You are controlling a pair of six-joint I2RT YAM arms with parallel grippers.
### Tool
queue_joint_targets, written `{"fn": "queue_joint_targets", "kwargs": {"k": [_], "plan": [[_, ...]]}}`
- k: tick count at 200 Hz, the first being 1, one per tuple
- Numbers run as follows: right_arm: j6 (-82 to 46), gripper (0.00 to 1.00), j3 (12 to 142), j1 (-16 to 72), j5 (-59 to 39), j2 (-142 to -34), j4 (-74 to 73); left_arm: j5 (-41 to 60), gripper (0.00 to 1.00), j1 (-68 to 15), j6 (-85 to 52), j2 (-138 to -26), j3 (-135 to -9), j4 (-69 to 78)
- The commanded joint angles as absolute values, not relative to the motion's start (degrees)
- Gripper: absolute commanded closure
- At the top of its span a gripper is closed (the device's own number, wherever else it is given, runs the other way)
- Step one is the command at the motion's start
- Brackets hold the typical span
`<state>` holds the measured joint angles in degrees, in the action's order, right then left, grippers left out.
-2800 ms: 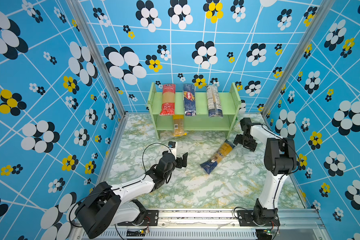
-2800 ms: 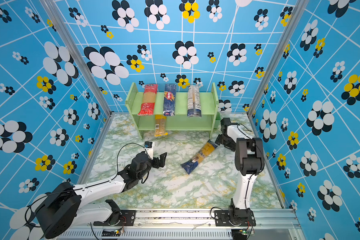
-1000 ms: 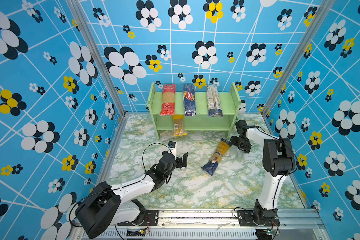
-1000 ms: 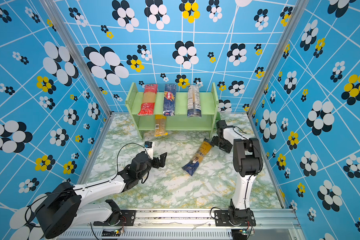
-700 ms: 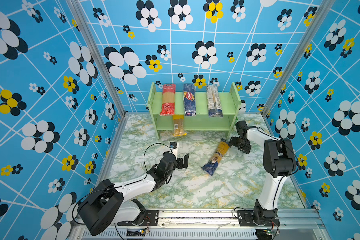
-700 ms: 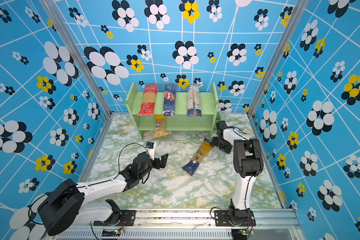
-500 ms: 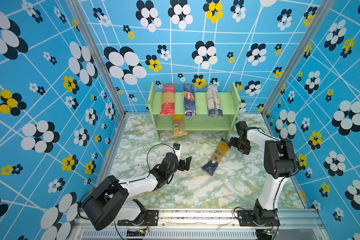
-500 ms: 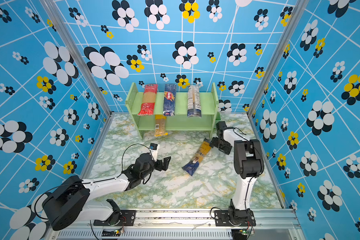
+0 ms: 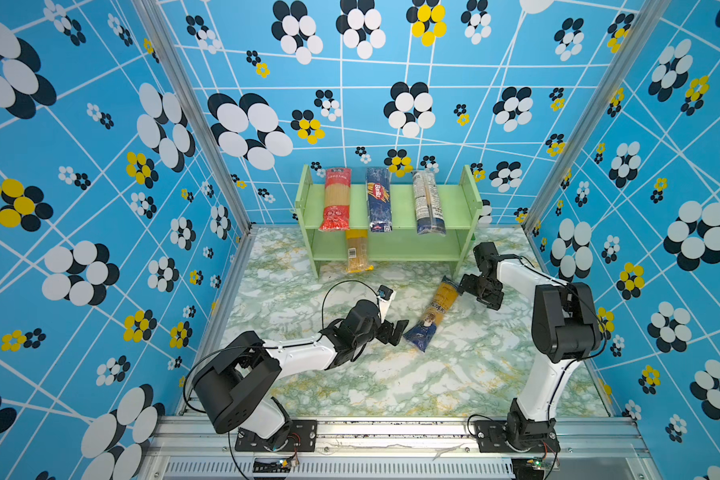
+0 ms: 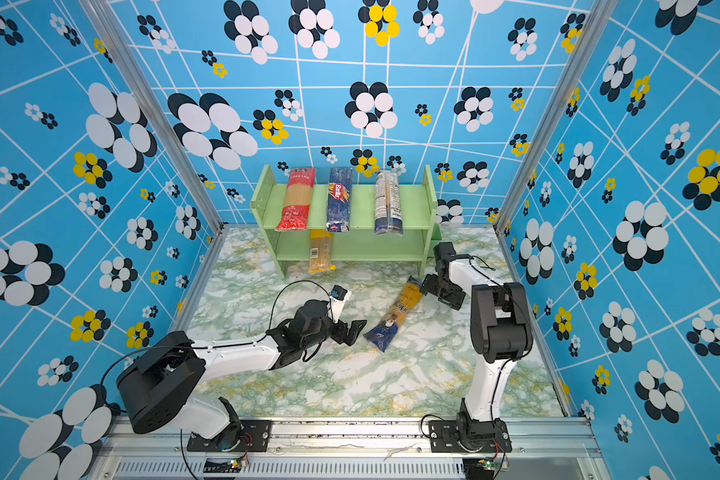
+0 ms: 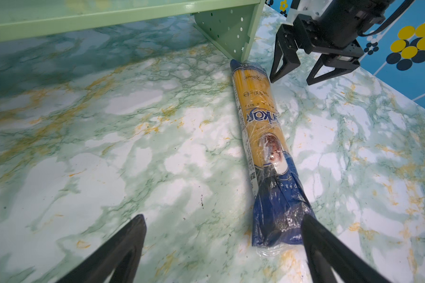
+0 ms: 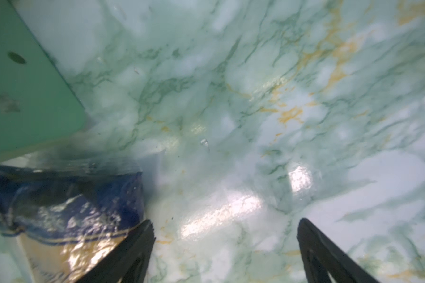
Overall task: Place and organize the pasta boxes and bags onto the shelf
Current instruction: 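Lower the left gripper onto the blue-and-yellow bag's blue end and grasp it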
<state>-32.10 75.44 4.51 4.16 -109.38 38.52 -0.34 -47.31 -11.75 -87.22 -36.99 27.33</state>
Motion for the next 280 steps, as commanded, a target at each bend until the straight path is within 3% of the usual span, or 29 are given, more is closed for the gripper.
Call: {"fn": "queue_joint_targets", "kwargs": {"k": [1,119,280], "plan": [[-31.0,0.06,74.2,3.0,4.9,-106.5,40.3,1.6,0.01,-48.0,-9.8,-89.4,-39.8,24.9],[-29.4,0.06,70.6,0.5,5.3,-100.8,40.5,1.2,0.01,-53.3,-7.3,-100.0,-51.9,16.7],[-29.4,0.05,68.6,0.5,5.1,-101.6,39.4,0.0,0.01,-55.2,-11.6,-107.8,-57.3,11.9]]}}
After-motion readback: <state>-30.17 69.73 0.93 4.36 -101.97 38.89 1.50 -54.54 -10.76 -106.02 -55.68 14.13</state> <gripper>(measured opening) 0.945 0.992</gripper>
